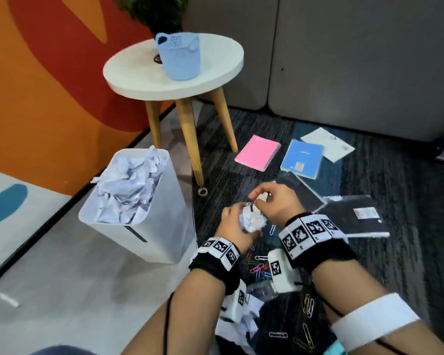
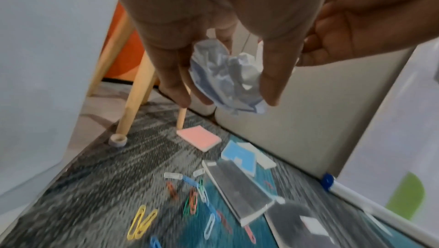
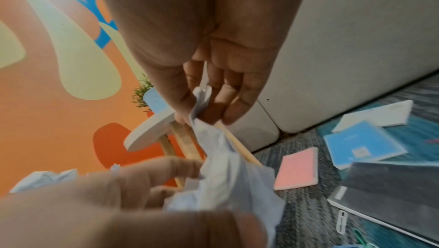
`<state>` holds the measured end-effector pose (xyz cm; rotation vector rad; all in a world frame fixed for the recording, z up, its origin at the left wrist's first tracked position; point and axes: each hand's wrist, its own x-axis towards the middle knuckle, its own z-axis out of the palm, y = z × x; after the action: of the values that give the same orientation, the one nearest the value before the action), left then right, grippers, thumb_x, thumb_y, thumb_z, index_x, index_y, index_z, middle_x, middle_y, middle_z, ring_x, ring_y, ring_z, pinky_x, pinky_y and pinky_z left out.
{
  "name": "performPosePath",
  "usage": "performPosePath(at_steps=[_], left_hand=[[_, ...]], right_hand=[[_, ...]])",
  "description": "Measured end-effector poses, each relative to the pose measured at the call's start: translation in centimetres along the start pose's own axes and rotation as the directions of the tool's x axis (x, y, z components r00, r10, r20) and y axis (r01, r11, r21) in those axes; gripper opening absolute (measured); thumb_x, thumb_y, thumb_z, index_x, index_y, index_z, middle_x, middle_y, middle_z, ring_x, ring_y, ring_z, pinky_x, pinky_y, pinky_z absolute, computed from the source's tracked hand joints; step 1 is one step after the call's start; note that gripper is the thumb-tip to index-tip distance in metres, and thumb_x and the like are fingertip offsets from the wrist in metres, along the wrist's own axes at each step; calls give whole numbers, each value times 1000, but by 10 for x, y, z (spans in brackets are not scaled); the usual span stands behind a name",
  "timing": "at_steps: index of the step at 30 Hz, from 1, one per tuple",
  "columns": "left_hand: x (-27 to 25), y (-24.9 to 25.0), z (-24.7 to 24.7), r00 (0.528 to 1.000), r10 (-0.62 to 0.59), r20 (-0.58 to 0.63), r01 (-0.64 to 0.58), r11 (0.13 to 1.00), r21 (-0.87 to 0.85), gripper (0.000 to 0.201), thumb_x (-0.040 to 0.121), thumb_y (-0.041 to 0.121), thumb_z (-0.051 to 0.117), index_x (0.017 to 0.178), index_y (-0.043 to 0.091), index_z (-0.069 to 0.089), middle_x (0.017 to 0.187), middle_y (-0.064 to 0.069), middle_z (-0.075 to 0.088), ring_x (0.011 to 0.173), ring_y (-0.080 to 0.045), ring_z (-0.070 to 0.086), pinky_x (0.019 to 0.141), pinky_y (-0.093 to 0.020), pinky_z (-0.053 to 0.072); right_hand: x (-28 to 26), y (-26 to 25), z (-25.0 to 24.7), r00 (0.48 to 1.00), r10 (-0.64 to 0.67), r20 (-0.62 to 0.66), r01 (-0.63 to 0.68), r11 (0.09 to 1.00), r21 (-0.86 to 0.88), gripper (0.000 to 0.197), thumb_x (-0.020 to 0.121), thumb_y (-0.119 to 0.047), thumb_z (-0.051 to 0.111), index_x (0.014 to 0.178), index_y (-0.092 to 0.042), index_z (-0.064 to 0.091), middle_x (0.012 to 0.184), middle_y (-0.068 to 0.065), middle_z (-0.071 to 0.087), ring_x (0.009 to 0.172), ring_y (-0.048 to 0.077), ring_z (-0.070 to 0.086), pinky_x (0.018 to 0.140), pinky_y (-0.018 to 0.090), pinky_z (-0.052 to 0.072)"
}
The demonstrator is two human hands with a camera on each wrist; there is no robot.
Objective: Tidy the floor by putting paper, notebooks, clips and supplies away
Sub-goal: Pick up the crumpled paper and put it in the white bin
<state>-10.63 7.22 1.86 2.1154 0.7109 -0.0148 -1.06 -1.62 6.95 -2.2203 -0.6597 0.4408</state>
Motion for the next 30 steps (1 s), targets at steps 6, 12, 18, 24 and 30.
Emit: performPosePath(at_steps=[6, 12, 18, 24, 30], left_hand=[[9, 17, -60, 966, 63, -252, -49, 997, 61, 67, 79, 16, 69, 138, 23, 37, 135, -2, 38, 121, -24, 50, 95, -30, 41], [-3, 21, -132, 793, -68, -606, 35, 997, -65, 63, 76, 32, 73, 123, 24, 31, 119, -2, 59, 107, -26, 60, 84, -34, 49], [-16, -4, -189, 606, -122, -786, 221, 975, 19, 30, 80, 30, 69, 106, 22, 56, 142, 2, 31, 104, -28, 59, 85, -40, 50], [-24, -41, -199, 546, -257, -798, 544, 833, 104, 37, 86, 45, 60, 116, 24, 65, 139, -5, 37, 130, -27, 30, 111, -44, 23], [-19, -55, -198, 674, -426, -604, 674, 688, 268, 43, 96, 43, 34, 125, 19, 56, 136, -7, 42, 130, -26, 33, 108, -43, 24]], right_hand=[[15, -50, 12, 966, -238, -104, 250, 960, 129, 29, 83, -7, 63, 104, -27, 66, 85, -5, 53, 63, 8, 51, 72, 25, 46], [27, -94, 18, 914, -360, -185, 398, 883, 248, 46, 84, -17, 66, 124, -34, 53, 116, -13, 51, 81, 0, 61, 80, 19, 49], [27, -101, 28, 911, -358, -206, 404, 875, 266, 28, 84, -8, 64, 103, -28, 62, 104, -6, 56, 71, -4, 58, 67, 2, 44], [24, -80, 46, 937, -327, -119, 346, 913, 215, 30, 83, -11, 65, 100, -35, 59, 107, -4, 59, 75, 6, 59, 74, 19, 46], [23, -57, 57, 973, -223, -55, 229, 958, 170, 26, 83, -14, 65, 105, -28, 63, 108, -5, 58, 73, 10, 58, 74, 22, 43]])
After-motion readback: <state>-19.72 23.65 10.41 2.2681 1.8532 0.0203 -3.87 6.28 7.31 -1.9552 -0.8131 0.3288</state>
